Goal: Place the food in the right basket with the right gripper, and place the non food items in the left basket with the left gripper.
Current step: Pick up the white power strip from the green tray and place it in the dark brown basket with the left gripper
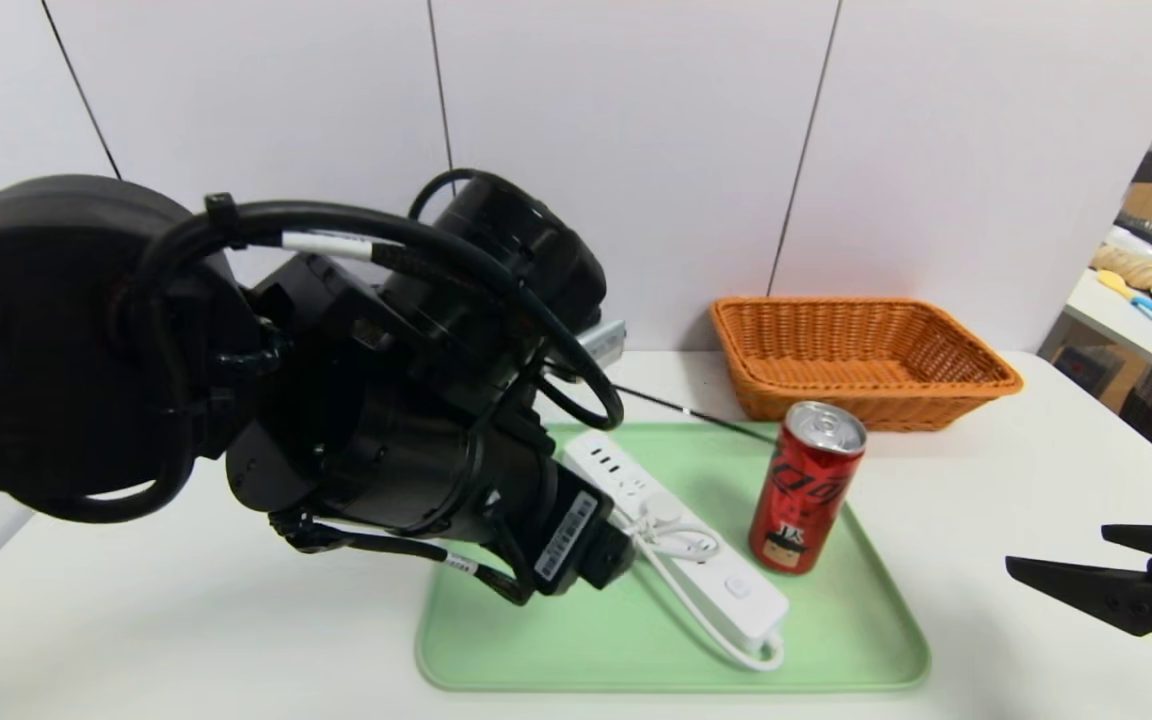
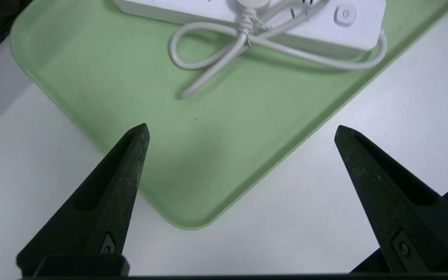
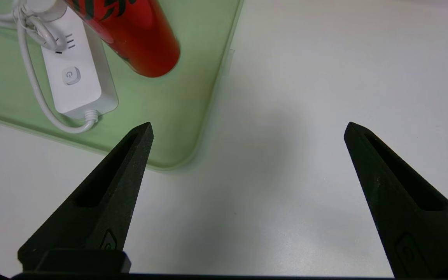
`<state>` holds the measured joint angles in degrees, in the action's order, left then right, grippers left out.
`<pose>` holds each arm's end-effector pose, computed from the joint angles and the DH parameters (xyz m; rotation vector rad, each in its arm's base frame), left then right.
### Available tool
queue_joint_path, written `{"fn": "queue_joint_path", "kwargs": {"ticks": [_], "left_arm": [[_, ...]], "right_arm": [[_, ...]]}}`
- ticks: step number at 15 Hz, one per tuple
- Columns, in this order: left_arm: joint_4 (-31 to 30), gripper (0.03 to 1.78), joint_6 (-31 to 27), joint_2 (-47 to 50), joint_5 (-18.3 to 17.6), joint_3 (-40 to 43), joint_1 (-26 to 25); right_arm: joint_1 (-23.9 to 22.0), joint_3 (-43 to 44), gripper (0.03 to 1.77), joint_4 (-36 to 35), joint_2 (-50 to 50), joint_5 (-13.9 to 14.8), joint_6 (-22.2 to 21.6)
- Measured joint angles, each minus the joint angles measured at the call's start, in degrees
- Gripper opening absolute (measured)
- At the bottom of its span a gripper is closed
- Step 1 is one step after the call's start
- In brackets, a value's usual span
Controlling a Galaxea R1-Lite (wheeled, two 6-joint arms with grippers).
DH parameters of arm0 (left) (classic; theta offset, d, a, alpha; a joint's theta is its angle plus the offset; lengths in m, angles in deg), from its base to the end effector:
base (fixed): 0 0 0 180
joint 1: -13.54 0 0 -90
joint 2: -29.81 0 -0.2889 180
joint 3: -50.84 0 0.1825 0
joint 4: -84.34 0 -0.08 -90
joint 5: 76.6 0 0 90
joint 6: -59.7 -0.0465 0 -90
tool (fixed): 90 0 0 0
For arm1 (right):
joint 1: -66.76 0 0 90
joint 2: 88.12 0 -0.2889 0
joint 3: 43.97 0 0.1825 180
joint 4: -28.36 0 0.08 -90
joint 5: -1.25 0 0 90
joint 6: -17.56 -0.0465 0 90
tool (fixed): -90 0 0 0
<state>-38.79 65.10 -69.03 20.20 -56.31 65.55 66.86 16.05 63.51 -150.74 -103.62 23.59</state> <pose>0.1942 -0.2397 0.2173 0.3413 0.7885 -0.7016 0.1482 0.0122 0.1718 -0.0160 0.6409 0.2858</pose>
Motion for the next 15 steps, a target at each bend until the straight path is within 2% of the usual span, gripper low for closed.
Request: {"fn": "queue_joint_path", "kwargs": {"ticks": [6,10,12,15], "left_arm": [[-1.2,1.69,-9.5,-3.8,-5.3,1.5,-0.4],[-7.1,1.69,-9.7,-7.6,-5.9,1.4,-0.7],[-9.9,1.69,-9.8,-8.9,-7.9,1.5,-0.7],[-10.1,1.69,-10.7,-10.0,-11.0,1.5,-2.0]], "right_arm": [[-1.4,-0.5,1.7,0.0,-0.2,-0.1,0.0],[-1.4,-1.0,1.7,0.0,-0.1,-0.1,0.1],[-1.4,-1.1,1.7,0.0,-0.1,-0.1,0.0],[-1.5,-1.1,1.7,-0.1,0.1,0.1,0.0]]}}
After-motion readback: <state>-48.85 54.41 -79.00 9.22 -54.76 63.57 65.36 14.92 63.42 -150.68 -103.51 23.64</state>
